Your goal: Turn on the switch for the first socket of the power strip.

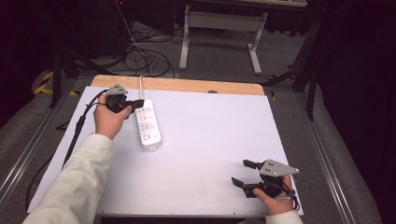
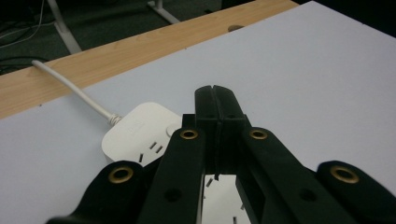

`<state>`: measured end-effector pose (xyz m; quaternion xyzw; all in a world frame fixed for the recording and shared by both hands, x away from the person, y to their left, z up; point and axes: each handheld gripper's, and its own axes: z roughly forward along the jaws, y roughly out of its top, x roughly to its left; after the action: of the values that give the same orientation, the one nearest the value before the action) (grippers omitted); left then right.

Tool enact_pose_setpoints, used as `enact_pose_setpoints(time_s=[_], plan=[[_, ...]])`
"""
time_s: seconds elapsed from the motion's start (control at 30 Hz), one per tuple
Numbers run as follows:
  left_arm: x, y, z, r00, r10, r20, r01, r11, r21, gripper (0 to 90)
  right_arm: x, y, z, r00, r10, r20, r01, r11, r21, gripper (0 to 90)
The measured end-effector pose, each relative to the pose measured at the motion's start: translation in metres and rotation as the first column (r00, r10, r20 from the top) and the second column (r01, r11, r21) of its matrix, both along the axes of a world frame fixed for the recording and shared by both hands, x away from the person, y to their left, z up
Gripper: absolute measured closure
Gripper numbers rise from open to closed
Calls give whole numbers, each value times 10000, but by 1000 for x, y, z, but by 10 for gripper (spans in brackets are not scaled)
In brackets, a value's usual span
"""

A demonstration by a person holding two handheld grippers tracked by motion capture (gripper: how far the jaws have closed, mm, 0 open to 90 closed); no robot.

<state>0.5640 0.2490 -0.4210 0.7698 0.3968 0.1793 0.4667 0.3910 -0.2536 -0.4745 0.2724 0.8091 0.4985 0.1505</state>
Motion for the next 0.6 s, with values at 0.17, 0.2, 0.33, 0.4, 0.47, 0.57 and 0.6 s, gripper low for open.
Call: enact_pose_setpoints(time_s=[0.17, 0.2, 0.33, 0.4, 0.47, 0.57, 0.6], plan=[[9, -4, -5, 9997, 96, -213, -84, 9983, 575, 900, 0, -1, -1, 10000, 13, -9, -13, 10000, 16, 209], [11, -5, -6, 9998, 100, -180, -87, 9976, 684, 900, 1, -2, -1, 10000, 1, -28, -1, 10000, 7, 209], [16, -11, -10, 9996, 48, -281, -26, 9969, 784, 900, 2, -4, -1, 10000, 12, -13, -12, 10000, 77, 209], [17, -12, -12, 9996, 56, -294, -32, 9968, 802, 900, 2, -4, -1, 10000, 44, 11, -44, 9999, 91, 209], [18, -13, -14, 9994, 65, -332, -35, 9960, 889, 900, 1, -3, -1, 10000, 52, -4, -52, 9999, 102, 209], [21, -12, -17, 9995, 158, -272, -130, 9950, 987, 900, 1, -3, -1, 10000, 92, 1, -92, 9999, 138, 208], [21, -12, -17, 9995, 158, -272, -130, 9950, 987, 900, 1, -3, -1, 10000, 94, -5, -93, 9999, 136, 208]])
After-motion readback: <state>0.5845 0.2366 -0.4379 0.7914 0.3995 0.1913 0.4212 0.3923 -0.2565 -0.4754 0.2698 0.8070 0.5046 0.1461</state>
